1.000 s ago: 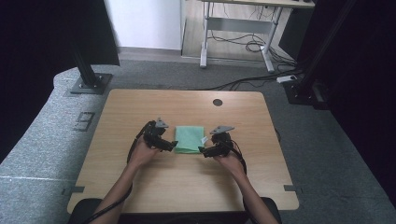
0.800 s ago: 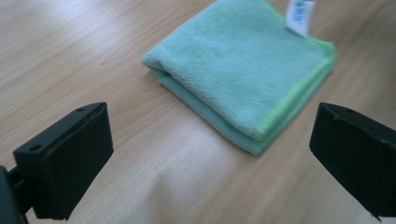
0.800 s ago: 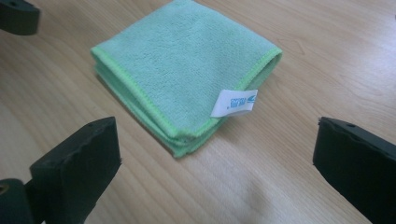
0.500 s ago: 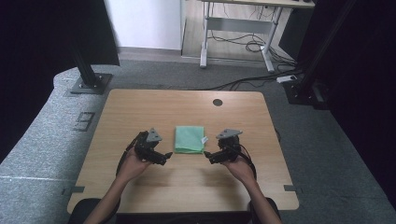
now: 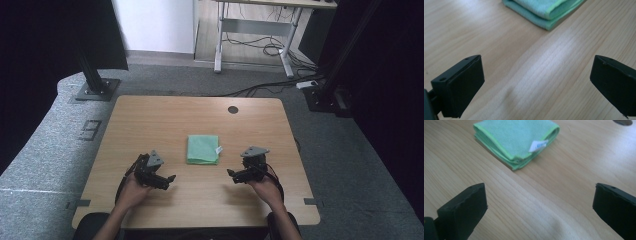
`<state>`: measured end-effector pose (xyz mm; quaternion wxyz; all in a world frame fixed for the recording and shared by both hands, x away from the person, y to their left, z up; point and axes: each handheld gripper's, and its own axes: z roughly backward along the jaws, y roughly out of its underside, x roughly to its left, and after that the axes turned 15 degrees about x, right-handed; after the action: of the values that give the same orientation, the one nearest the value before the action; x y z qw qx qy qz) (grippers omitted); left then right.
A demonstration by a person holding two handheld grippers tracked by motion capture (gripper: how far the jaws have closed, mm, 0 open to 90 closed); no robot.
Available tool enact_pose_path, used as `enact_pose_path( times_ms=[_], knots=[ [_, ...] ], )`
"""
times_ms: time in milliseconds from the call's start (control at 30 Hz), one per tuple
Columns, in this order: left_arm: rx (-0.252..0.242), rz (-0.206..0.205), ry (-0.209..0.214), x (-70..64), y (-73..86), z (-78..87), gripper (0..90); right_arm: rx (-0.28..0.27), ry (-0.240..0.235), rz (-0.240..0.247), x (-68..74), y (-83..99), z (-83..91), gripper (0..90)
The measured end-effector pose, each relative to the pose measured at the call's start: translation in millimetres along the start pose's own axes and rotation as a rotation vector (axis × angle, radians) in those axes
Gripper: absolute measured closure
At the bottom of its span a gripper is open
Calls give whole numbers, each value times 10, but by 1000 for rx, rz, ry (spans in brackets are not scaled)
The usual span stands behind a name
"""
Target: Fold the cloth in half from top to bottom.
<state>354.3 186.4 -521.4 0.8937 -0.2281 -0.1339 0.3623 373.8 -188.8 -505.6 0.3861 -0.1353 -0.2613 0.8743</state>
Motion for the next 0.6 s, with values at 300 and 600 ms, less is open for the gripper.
enact_pose_path(
  times_ms=[300,600],
  knots=[
    [41,15,10,13,127,-141,0,25,-14,-65,-63,249,-194,0],
    [65,40,46,24,144,-238,0,62,-9,-61,-65,377,-362,0]
  ],
)
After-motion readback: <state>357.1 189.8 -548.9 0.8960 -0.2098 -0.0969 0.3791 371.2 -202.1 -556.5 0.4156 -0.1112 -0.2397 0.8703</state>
